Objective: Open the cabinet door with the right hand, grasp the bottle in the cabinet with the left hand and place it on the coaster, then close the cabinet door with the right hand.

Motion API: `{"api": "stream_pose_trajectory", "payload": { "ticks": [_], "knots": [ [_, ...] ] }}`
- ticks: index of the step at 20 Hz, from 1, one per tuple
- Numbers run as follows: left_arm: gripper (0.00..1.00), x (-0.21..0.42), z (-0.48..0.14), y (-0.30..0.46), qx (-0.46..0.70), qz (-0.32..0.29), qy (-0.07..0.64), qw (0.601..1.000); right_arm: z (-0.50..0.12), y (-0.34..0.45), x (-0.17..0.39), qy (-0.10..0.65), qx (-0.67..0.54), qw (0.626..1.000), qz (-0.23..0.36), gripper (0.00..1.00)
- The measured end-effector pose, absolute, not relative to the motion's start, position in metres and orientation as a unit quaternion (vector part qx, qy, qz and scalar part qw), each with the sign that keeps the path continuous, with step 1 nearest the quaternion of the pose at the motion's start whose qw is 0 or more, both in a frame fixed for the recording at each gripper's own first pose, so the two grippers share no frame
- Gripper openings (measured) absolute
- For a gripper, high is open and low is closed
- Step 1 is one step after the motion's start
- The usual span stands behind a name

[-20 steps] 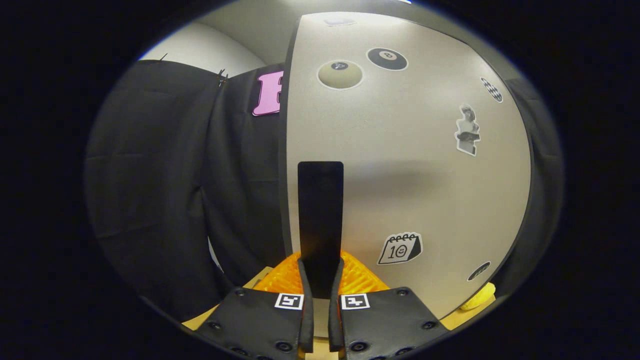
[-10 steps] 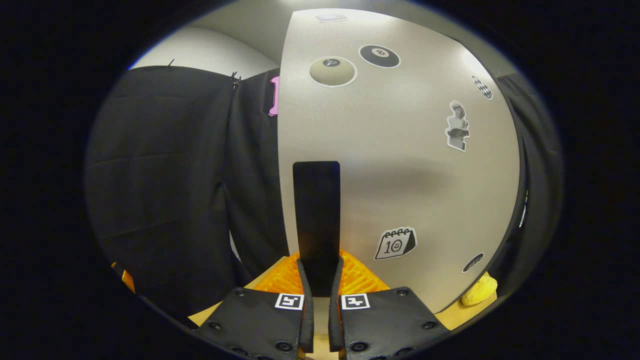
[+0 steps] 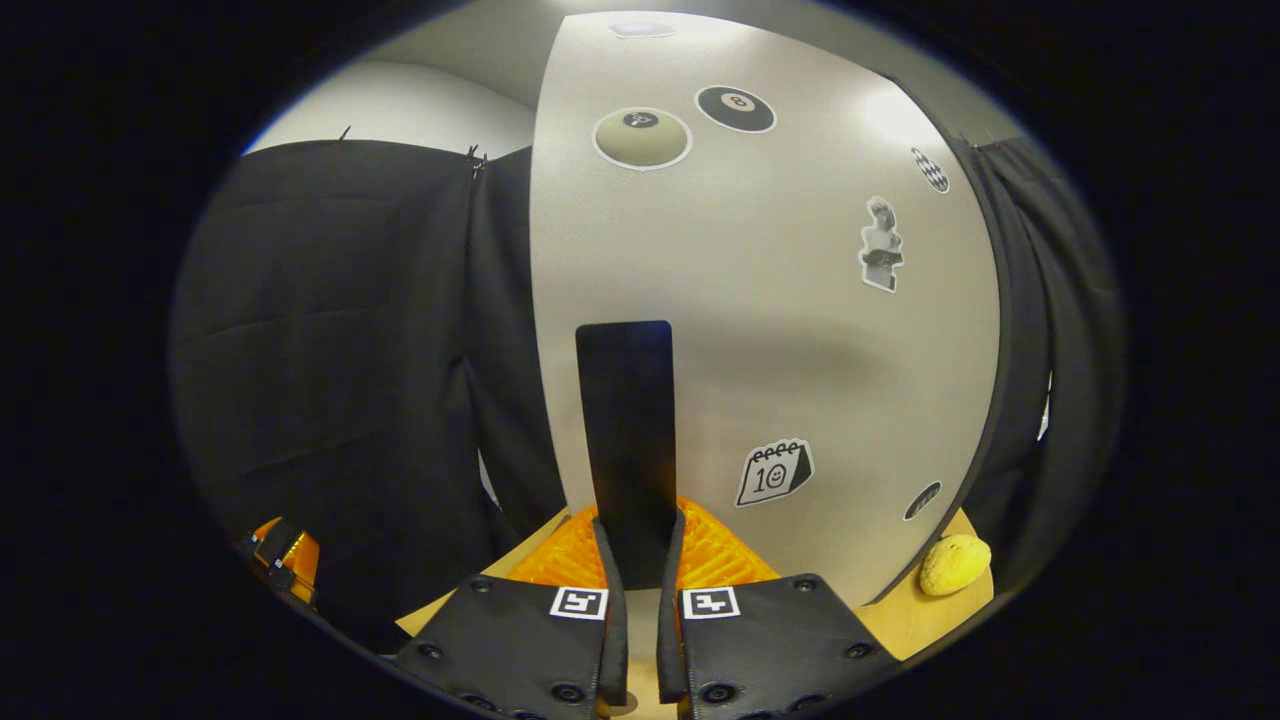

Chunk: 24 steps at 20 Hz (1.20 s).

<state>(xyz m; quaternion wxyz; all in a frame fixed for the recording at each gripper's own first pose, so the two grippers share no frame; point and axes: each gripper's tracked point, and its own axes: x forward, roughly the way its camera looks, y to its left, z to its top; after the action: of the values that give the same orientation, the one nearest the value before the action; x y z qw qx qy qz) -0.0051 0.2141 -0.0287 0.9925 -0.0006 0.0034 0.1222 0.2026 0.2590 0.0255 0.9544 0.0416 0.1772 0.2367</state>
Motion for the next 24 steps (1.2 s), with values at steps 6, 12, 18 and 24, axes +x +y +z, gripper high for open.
{"api": "stream_pose_trajectory", "payload": {
  "ticks": [6,12,18,24],
  "knots": [
    [0.78,0.007,-0.037,0.194,-0.015,0.101,0.012,0.995,0.026,0.252,0.198,0.176,0.057,0.951,0.249,0.13],
    [0.78,0.025,-0.041,0.143,-0.013,0.074,0.023,0.997,0.026,0.245,0.198,0.176,0.057,0.941,0.284,0.13],
    [0.78,0.035,-0.038,0.075,-0.009,0.044,0.029,0.999,0.027,0.230,0.189,0.182,0.063,0.925,0.328,0.13],
    [0.78,0.037,-0.028,0.018,-0.002,0.024,0.025,0.999,0.027,0.212,0.179,0.183,0.057,0.911,0.364,0.13]
  ]
}}
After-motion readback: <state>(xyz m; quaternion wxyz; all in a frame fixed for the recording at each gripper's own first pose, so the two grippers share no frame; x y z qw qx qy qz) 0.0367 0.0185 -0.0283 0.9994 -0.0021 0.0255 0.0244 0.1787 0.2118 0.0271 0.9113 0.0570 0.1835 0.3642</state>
